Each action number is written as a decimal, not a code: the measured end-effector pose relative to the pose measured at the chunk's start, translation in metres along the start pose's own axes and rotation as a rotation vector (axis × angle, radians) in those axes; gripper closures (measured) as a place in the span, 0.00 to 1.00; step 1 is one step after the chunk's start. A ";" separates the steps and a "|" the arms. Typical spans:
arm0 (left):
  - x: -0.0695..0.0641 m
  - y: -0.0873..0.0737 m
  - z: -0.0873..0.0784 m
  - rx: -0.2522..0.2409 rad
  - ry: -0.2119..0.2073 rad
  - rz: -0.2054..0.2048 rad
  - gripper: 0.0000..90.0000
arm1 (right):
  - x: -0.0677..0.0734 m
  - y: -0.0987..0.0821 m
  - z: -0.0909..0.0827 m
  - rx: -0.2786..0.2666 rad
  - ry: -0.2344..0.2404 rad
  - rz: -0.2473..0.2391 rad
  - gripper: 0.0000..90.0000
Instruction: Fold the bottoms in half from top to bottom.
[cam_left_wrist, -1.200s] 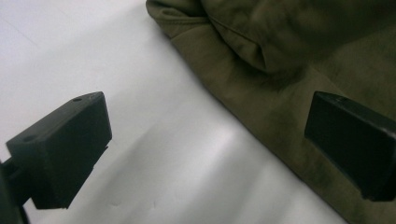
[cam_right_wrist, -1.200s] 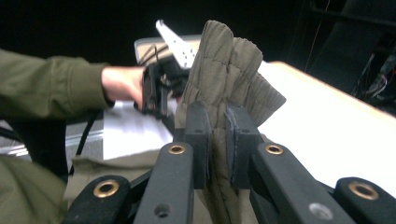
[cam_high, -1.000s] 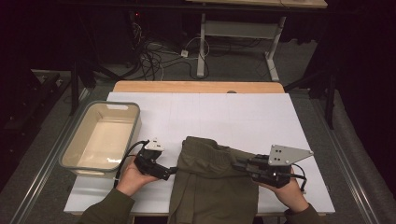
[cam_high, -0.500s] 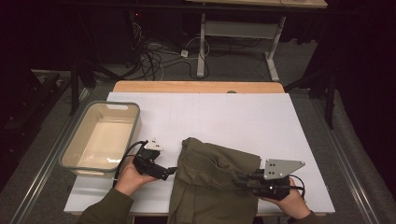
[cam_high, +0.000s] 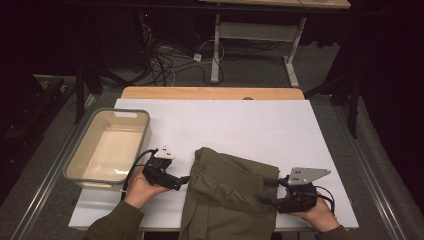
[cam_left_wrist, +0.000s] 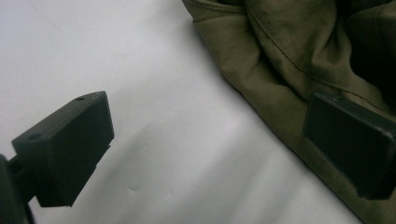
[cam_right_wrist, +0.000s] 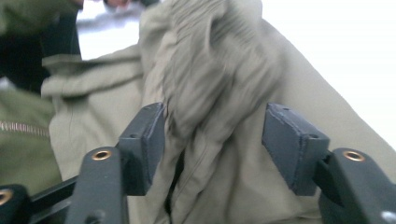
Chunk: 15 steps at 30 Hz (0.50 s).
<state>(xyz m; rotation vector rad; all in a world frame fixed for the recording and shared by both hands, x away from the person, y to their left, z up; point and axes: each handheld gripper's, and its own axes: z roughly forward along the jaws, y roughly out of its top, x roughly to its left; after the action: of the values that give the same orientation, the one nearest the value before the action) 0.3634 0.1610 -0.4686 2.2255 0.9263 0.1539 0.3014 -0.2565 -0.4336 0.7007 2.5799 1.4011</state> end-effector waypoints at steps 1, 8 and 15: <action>-0.001 0.001 -0.001 -0.006 -0.004 -0.001 0.04 | -0.002 0.001 -0.003 -0.014 -0.004 0.012 0.42; -0.004 0.014 -0.012 -0.051 -0.068 -0.001 0.35 | -0.031 0.001 -0.016 -0.035 -0.113 0.133 0.66; -0.016 0.041 0.001 -0.037 -0.154 0.048 0.79 | -0.033 0.001 0.003 0.063 -0.132 0.149 0.94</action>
<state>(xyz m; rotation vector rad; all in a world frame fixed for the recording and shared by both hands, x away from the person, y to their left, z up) 0.3758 0.1299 -0.4396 2.1922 0.7809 0.0205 0.3314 -0.2689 -0.4380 0.9789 2.5242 1.2700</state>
